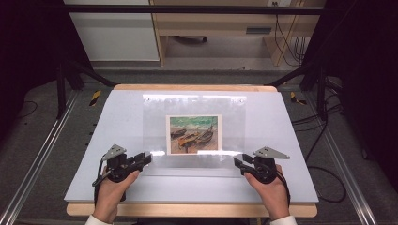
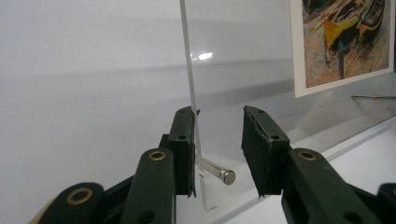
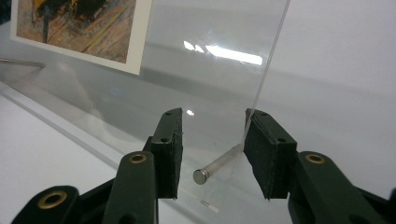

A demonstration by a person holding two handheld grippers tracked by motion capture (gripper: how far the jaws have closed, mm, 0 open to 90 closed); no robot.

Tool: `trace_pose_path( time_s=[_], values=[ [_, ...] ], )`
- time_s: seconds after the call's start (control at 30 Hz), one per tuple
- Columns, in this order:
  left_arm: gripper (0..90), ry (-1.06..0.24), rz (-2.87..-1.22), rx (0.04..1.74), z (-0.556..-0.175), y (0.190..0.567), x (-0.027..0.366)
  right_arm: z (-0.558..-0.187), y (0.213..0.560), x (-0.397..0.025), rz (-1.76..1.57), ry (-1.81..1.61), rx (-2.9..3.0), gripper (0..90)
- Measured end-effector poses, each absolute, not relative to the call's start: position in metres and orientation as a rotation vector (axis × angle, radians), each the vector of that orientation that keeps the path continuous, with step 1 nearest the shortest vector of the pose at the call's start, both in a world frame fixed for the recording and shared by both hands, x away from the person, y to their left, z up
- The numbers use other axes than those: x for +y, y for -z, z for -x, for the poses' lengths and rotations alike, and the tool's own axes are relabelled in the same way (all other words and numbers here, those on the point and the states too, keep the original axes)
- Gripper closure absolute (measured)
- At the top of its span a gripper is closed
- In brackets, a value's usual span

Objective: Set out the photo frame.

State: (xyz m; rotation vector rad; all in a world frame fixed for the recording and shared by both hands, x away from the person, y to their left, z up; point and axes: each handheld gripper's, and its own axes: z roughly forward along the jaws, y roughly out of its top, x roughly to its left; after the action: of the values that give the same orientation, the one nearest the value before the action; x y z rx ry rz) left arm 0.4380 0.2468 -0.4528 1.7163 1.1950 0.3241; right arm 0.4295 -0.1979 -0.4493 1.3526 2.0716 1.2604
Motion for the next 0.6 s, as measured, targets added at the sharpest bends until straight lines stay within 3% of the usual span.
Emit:
trace_pose_path(
  time_s=[0.6],
  values=[
    [67.8,-0.347,-1.758,1.181,-0.4294,0.4540,0.2471,-0.4212,0.4514,-0.1972,-1.331,-1.223,2.086,61.7]
  ],
)
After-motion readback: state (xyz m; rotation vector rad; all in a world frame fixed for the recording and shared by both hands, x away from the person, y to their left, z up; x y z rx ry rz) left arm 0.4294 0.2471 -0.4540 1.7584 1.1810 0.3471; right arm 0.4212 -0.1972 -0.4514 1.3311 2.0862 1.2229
